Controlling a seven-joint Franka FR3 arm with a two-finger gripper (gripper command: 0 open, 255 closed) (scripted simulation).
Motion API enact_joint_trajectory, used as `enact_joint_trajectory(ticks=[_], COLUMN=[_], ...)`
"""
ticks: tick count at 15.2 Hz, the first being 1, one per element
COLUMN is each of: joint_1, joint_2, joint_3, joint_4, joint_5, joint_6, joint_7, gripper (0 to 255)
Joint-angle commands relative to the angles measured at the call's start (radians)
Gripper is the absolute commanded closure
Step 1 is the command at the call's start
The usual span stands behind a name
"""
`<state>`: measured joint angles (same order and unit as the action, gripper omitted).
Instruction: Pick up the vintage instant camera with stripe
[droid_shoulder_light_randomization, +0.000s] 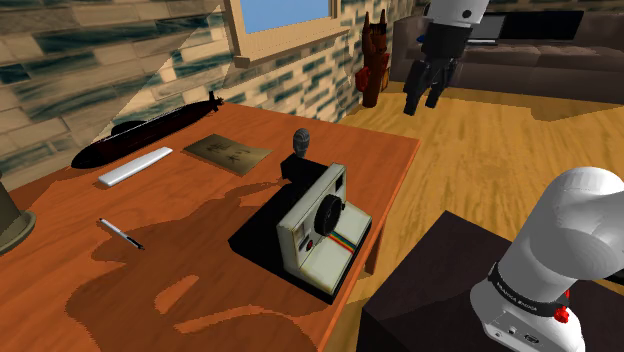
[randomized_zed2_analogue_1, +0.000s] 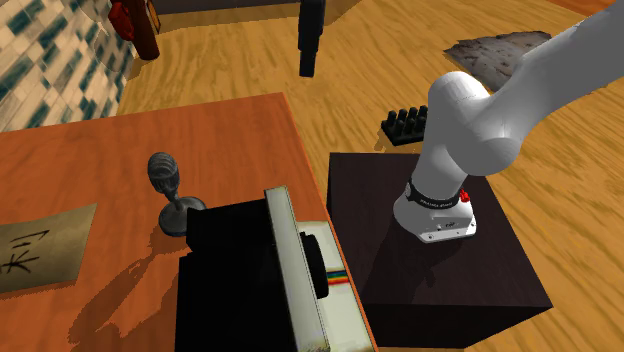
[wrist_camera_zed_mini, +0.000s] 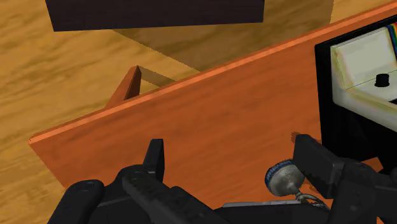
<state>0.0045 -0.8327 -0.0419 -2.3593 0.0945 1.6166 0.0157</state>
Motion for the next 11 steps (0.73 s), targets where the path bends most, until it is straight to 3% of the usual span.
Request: enact_joint_trajectory(ticks=[1, 11], joint_1=[0.000, -0.069], joint_2=[0.000, -0.147], joint_3=[0.000, 0.327], joint_4=[0.000, -0.050], joint_5=[0.000, 0.198], joint_6=[0.000, -0.078], joint_7=[0.000, 0.585], gripper=[0, 0])
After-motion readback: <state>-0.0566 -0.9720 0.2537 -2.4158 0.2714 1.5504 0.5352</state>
